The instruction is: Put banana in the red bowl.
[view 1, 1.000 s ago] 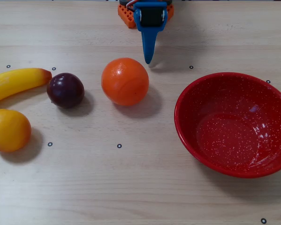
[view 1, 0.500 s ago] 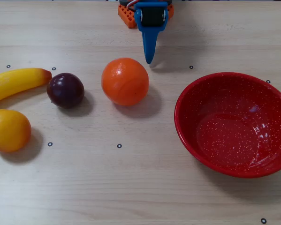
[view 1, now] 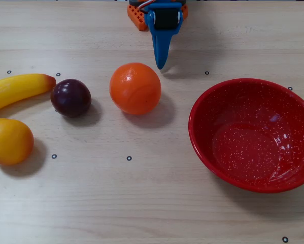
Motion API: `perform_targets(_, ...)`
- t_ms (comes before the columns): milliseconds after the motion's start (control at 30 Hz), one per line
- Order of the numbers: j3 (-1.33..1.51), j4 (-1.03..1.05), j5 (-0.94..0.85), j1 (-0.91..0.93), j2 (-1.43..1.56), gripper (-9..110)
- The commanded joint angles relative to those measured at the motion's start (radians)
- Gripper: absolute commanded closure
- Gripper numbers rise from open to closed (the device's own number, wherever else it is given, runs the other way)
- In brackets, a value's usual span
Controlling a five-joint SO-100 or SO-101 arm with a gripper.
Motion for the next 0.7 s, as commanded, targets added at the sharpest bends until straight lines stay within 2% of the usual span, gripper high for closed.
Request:
perform_targets(0,-0.158,0.014,-0.044,0.015,-0.080,102)
perform_targets(433,-0.531,0.179,-0.181,0.084,-0.270,102)
perform_targets(667,-0.795,0.290,-0.227,0.156,-0.471,102)
